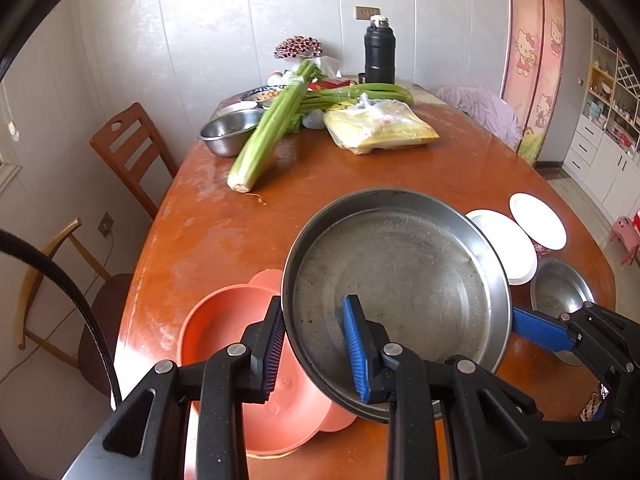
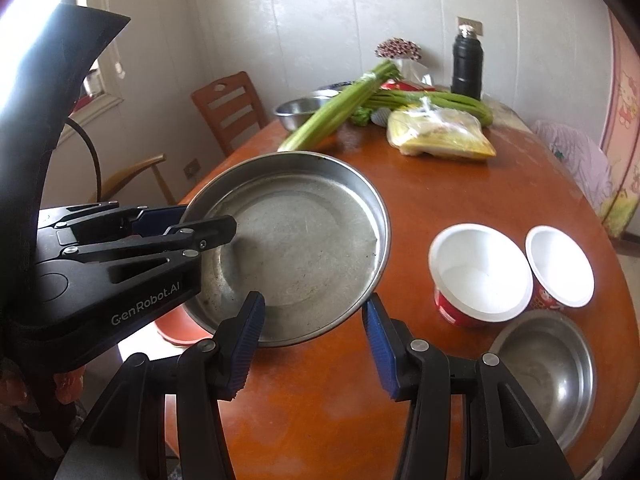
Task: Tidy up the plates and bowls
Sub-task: 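Lift the grey steel pan with the left gripper and carry it over the orange plate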
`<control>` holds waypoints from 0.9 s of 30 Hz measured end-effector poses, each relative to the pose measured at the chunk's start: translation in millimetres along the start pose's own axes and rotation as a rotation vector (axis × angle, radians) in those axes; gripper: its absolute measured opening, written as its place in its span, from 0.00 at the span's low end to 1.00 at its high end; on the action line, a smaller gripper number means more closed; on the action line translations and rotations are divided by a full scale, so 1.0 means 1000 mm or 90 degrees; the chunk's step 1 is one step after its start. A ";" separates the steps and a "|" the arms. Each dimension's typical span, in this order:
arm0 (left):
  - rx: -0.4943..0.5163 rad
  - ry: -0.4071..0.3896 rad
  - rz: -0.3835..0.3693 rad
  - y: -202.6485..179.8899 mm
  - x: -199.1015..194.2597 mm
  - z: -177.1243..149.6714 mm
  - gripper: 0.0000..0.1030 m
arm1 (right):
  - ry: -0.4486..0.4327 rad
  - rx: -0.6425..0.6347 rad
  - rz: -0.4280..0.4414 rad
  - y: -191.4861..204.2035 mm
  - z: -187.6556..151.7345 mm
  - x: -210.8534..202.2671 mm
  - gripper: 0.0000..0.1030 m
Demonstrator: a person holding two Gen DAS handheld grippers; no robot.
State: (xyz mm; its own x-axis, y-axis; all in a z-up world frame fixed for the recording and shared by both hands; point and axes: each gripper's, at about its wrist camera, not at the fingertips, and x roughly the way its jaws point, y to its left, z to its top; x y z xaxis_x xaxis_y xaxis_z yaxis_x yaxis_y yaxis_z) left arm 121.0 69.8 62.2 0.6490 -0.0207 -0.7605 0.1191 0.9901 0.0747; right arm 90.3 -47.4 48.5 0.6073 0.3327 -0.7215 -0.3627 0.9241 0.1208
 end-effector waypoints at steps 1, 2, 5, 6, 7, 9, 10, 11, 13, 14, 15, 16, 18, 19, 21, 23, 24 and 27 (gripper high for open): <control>-0.004 -0.001 0.003 0.003 -0.002 -0.001 0.28 | -0.003 -0.007 0.004 0.004 0.000 -0.001 0.51; -0.008 -0.002 0.006 0.006 -0.004 -0.002 0.28 | -0.003 -0.012 0.008 0.008 0.001 -0.002 0.51; -0.021 -0.004 0.018 0.019 -0.009 -0.008 0.28 | -0.002 -0.027 0.020 0.018 0.003 -0.002 0.51; -0.025 -0.004 0.022 0.023 -0.011 -0.009 0.28 | -0.002 -0.034 0.023 0.023 0.004 -0.002 0.51; -0.030 -0.004 0.025 0.026 -0.012 -0.011 0.28 | -0.003 -0.039 0.026 0.027 0.005 -0.001 0.51; -0.041 -0.004 0.032 0.036 -0.015 -0.014 0.28 | -0.002 -0.052 0.032 0.036 0.007 0.001 0.51; -0.046 -0.004 0.036 0.040 -0.016 -0.016 0.28 | -0.001 -0.057 0.036 0.040 0.007 0.002 0.51; -0.051 -0.004 0.041 0.045 -0.017 -0.017 0.28 | 0.000 -0.067 0.041 0.046 0.009 0.003 0.51; -0.060 -0.002 0.049 0.054 -0.018 -0.020 0.28 | 0.003 -0.078 0.048 0.055 0.011 0.006 0.51; -0.066 0.000 0.055 0.058 -0.018 -0.022 0.28 | 0.005 -0.082 0.054 0.058 0.012 0.008 0.51; -0.071 0.001 0.059 0.063 -0.018 -0.023 0.28 | 0.009 -0.086 0.061 0.062 0.013 0.011 0.51; -0.075 0.001 0.061 0.067 -0.019 -0.025 0.28 | 0.011 -0.088 0.065 0.065 0.014 0.013 0.51; -0.086 0.002 0.067 0.075 -0.018 -0.028 0.28 | 0.013 -0.097 0.073 0.072 0.015 0.018 0.51; -0.091 0.003 0.067 0.079 -0.017 -0.030 0.28 | 0.014 -0.102 0.075 0.075 0.015 0.021 0.51; -0.103 0.007 0.072 0.087 -0.013 -0.033 0.28 | 0.016 -0.111 0.081 0.080 0.015 0.027 0.51; -0.116 0.013 0.070 0.094 -0.007 -0.037 0.28 | 0.021 -0.118 0.085 0.084 0.014 0.034 0.51; -0.120 0.016 0.068 0.096 -0.004 -0.038 0.28 | 0.025 -0.120 0.087 0.085 0.014 0.039 0.51; -0.131 0.031 0.062 0.103 0.006 -0.046 0.28 | 0.043 -0.122 0.093 0.085 0.012 0.054 0.51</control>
State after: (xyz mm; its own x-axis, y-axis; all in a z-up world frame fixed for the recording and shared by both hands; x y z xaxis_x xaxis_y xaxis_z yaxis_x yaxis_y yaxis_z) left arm 102.9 177.9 35.7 0.6119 0.0777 -0.7871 -0.1005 0.9947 0.0200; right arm 101.0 51.2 27.7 0.4929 0.4407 -0.7503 -0.5740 0.8127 0.1003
